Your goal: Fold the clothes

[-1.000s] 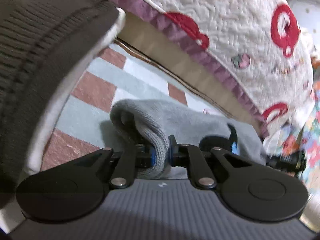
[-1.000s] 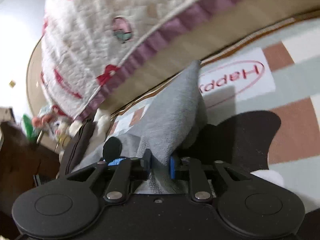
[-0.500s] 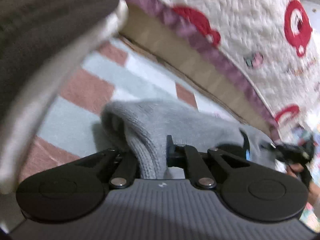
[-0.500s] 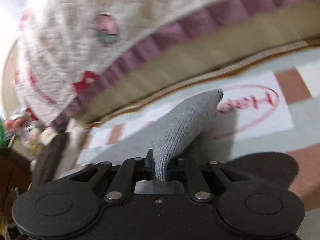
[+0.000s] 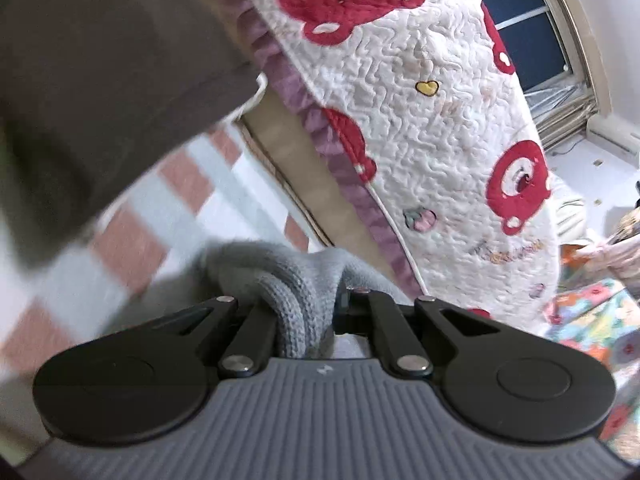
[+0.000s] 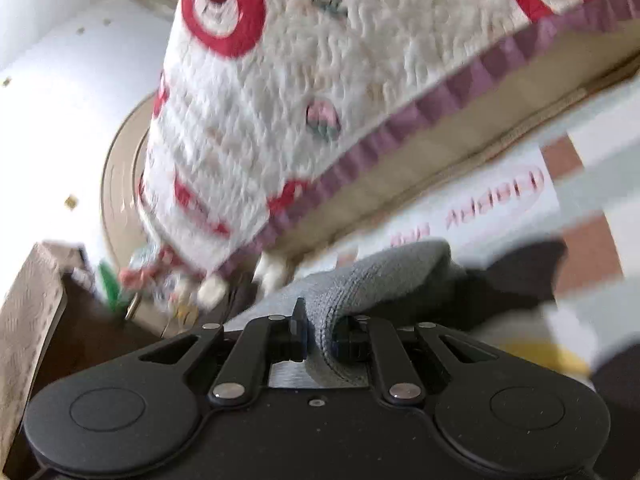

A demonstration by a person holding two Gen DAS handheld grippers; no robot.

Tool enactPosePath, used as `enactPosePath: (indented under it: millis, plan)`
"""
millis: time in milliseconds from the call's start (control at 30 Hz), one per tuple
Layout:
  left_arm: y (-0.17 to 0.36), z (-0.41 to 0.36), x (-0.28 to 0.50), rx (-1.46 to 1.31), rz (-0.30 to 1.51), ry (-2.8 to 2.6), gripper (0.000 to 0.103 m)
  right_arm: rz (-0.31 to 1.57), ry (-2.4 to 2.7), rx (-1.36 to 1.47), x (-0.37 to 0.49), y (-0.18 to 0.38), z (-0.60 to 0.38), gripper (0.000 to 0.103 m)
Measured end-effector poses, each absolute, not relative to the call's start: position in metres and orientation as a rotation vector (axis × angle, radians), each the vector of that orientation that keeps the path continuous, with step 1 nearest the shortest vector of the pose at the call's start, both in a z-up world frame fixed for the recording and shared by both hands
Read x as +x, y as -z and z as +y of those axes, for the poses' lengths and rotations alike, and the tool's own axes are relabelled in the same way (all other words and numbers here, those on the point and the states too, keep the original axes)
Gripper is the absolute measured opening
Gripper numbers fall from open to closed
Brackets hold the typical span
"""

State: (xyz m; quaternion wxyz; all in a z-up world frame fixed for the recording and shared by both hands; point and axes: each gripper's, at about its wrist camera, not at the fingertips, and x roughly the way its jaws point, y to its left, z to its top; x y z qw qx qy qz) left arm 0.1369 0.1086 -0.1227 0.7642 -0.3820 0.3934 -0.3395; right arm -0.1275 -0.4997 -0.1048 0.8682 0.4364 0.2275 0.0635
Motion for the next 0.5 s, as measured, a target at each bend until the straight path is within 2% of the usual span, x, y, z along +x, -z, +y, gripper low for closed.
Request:
enactPosePath:
  millis: [67,133,167,200,233,267,333,367,400,433,467,500]
  plan:
    - [0.133,0.102,0.128,-0.761,0.943,0.689,0.004,0.576,-0.155,0.882,-0.137,0.121,-0.486,0.014]
    - [0.137,0.09,0.125,-0.638,1.011,0.642,0.004,0.634,-0.134,0.873,-0.14,0.138,-0.474,0.023]
    - [0.137,0.086,0.125,-0.592,1.018,0.627,0.004,0.646,-0.111,0.884,-0.141,0.147,-0.47,0.03]
    - [0.137,0.082,0.125,-0.563,1.018,0.627,0.005,0.646,-0.091,0.904,-0.14,0.156,-0.468,0.049]
    - [0.136,0.081,0.125,-0.557,1.019,0.614,0.007,0.64,-0.068,0.928,-0.138,0.165,-0.466,0.059]
    - [0.136,0.081,0.124,-0.555,1.019,0.599,0.008,0.639,-0.046,0.957,-0.136,0.173,-0.464,0.06]
    - [0.136,0.081,0.122,-0.547,1.018,0.579,0.027,0.624,-0.005,0.994,-0.132,0.183,-0.459,0.06]
    - [0.136,0.08,0.12,-0.54,1.018,0.577,0.032,0.605,0.004,0.99,-0.133,0.184,-0.455,0.061]
    - [0.138,0.08,0.118,-0.535,1.02,0.572,0.033,0.585,0.013,0.985,-0.133,0.184,-0.451,0.056]
    - [0.141,0.078,0.115,-0.517,1.025,0.562,0.033,0.583,0.013,0.958,-0.133,0.182,-0.447,0.038]
    - [0.146,0.075,0.113,-0.497,1.029,0.55,0.032,0.597,0.001,0.904,-0.13,0.177,-0.441,0.025]
    - [0.148,0.07,0.112,-0.447,1.028,0.533,0.022,0.609,-0.006,0.863,-0.127,0.173,-0.437,0.014]
